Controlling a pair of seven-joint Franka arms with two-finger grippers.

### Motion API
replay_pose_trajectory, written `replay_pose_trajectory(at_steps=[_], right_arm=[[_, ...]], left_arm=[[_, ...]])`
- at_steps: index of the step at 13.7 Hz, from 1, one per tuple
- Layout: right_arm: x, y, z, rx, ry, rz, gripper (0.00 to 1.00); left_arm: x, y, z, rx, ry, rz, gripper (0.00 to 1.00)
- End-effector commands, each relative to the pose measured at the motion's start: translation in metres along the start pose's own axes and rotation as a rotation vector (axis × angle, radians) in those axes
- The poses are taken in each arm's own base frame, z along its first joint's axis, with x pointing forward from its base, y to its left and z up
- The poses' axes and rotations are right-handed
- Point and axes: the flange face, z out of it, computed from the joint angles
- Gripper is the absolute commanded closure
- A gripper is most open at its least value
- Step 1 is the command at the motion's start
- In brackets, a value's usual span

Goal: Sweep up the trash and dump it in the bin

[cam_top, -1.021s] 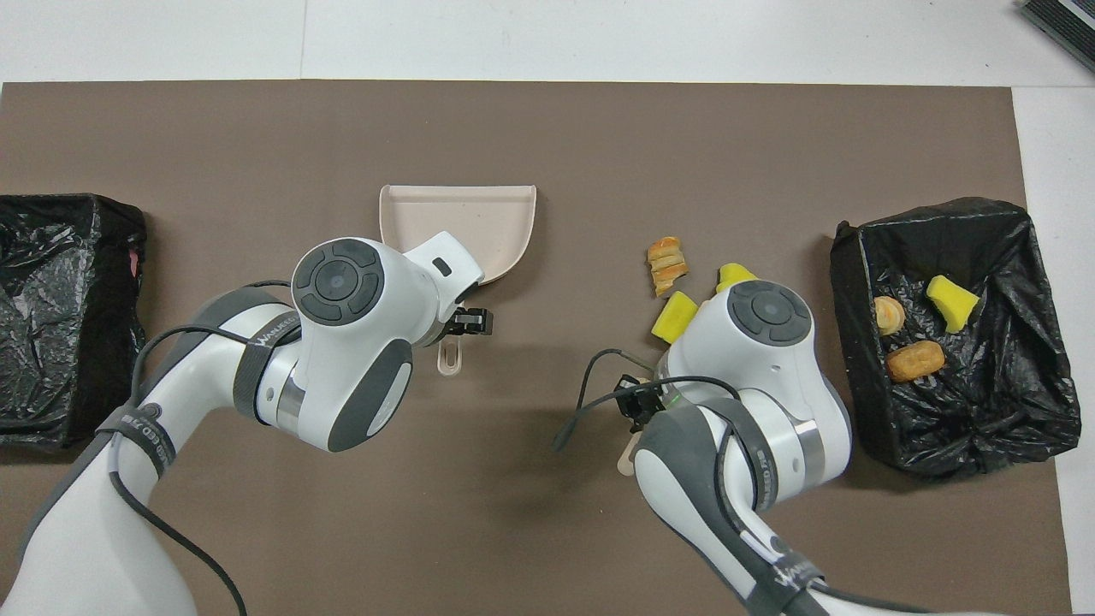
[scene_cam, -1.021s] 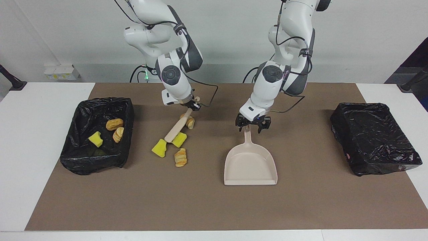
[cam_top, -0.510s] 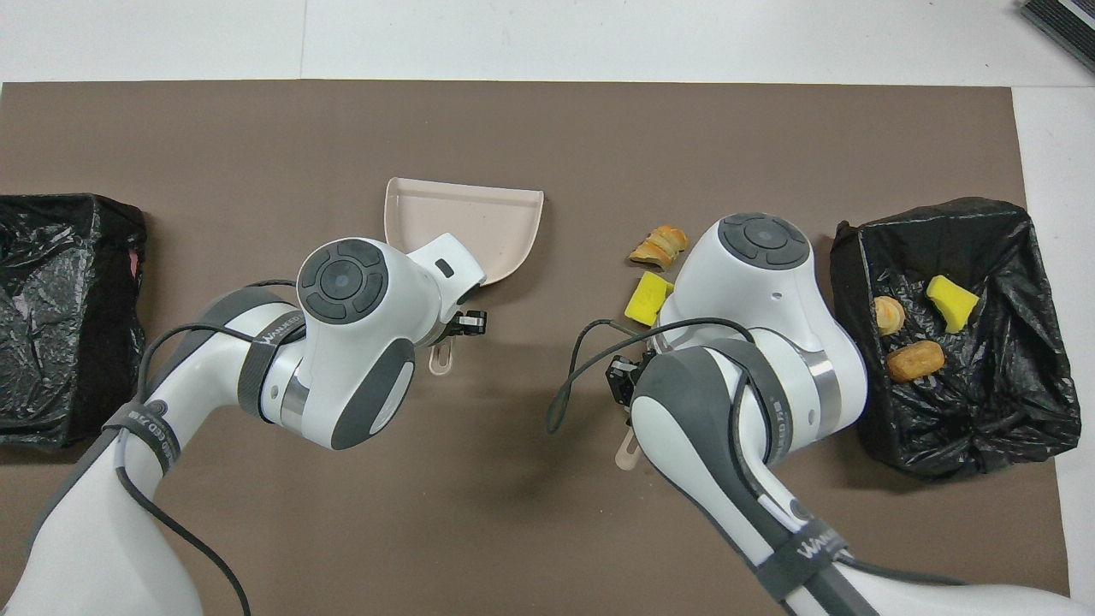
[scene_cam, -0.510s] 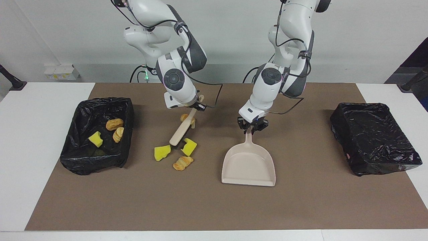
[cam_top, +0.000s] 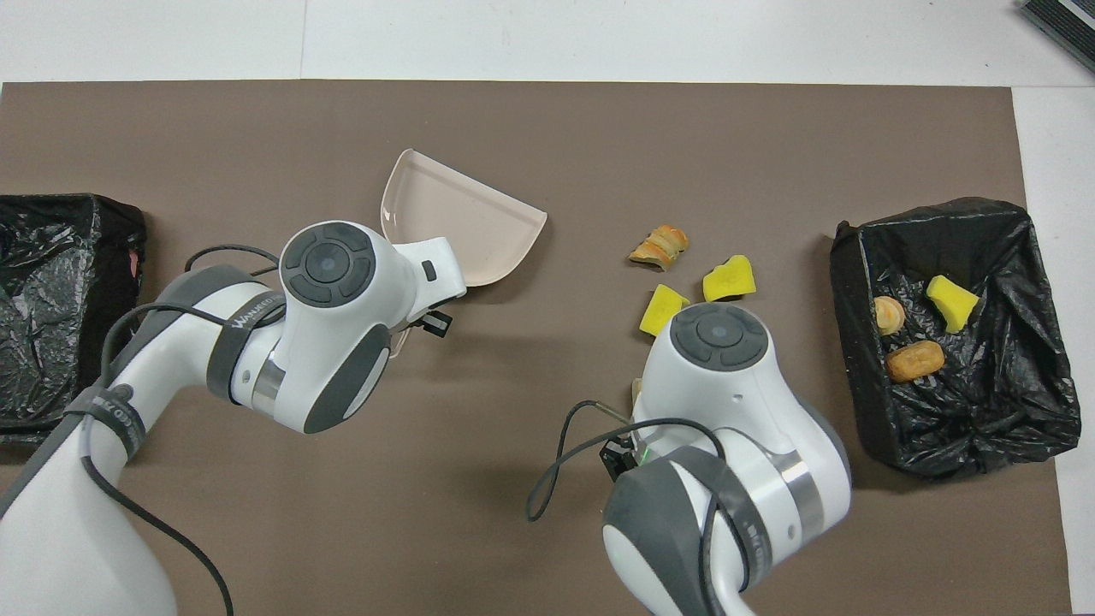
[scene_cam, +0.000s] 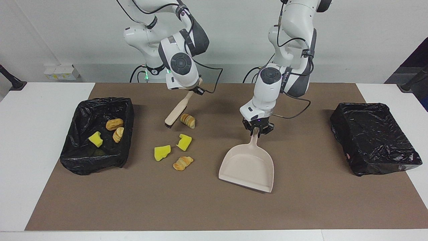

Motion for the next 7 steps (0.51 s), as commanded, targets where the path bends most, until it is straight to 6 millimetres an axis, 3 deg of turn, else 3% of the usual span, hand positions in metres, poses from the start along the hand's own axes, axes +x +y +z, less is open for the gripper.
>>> replay_pose_trajectory(at_steps=[1, 5, 7], right_arm=[[-0.014, 0.019, 0.025, 0.062, 0.023, 0.022, 1.0], [0.0, -0.016, 0.041, 0.116, 0.04, -0.012, 1.0], [0.012, -0.043, 0.034, 0.143, 0.032, -0.02, 1.0]], left_arm=[[-0.014, -0.042, -0.034, 0.022, -0.051, 0.168, 1.0], [-0.051, -0.089, -0.073, 0.005, -0.125, 0.418, 1.0], [-0.066, -0.1, -0.073, -0.038, -0.182, 0.599, 1.0]])
